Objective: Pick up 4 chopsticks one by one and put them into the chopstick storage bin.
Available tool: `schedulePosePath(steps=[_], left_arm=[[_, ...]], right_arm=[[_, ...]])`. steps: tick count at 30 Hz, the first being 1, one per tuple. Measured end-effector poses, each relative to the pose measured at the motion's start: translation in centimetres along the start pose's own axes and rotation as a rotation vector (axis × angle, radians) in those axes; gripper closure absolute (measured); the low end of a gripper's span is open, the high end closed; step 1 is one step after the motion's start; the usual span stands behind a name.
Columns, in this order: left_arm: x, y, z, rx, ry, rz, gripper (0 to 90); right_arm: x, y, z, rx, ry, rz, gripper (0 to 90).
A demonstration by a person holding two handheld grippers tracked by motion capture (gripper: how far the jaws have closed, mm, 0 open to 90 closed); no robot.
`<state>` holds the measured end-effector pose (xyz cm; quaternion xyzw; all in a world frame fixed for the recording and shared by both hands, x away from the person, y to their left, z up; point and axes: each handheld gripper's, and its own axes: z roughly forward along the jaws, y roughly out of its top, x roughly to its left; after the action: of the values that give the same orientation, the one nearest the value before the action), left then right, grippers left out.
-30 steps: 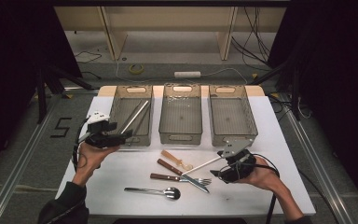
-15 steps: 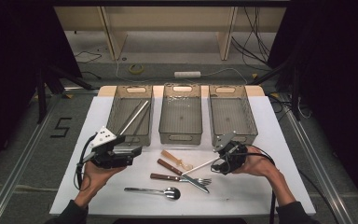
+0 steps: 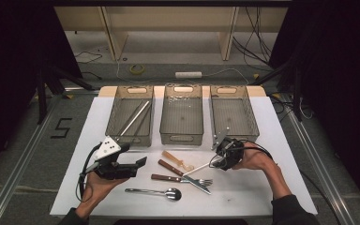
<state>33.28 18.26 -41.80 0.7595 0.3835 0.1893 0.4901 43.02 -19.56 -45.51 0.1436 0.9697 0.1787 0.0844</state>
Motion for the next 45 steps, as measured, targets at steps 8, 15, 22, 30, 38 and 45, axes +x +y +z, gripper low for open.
schedulePosePath(steps=[8, 15, 22, 30, 38, 45], left_arm=[[-0.7, -0.2, -0.1, 0.001, -0.016, 0.022, 18.3], [-1.0, -0.3, -0.1, 0.003, -0.023, 0.04, 17.2], [-1.1, -0.4, 0.0, 0.014, -0.026, 0.053, 16.8], [-1.2, -0.4, 0.0, 0.018, -0.028, 0.055, 16.8], [-1.4, -0.4, 0.0, 0.021, -0.033, 0.061, 16.8], [-1.4, -0.4, 0.1, 0.026, -0.034, 0.063, 16.7]], right_arm=[[-0.3, 0.2, 0.3, 0.033, 0.028, 0.009, 53.1], [-0.7, 0.1, 0.7, 0.048, 0.044, 0.009, 55.7], [-0.3, 0.5, 0.6, 0.084, 0.03, -0.005, 60.4], [0.8, 0.6, 0.4, 0.127, 0.029, -0.082, 68.4], [1.6, 0.6, 0.1, 0.15, 0.036, -0.173, 74.3], [1.9, 0.4, 0.0, 0.145, 0.053, -0.236, 78.3]])
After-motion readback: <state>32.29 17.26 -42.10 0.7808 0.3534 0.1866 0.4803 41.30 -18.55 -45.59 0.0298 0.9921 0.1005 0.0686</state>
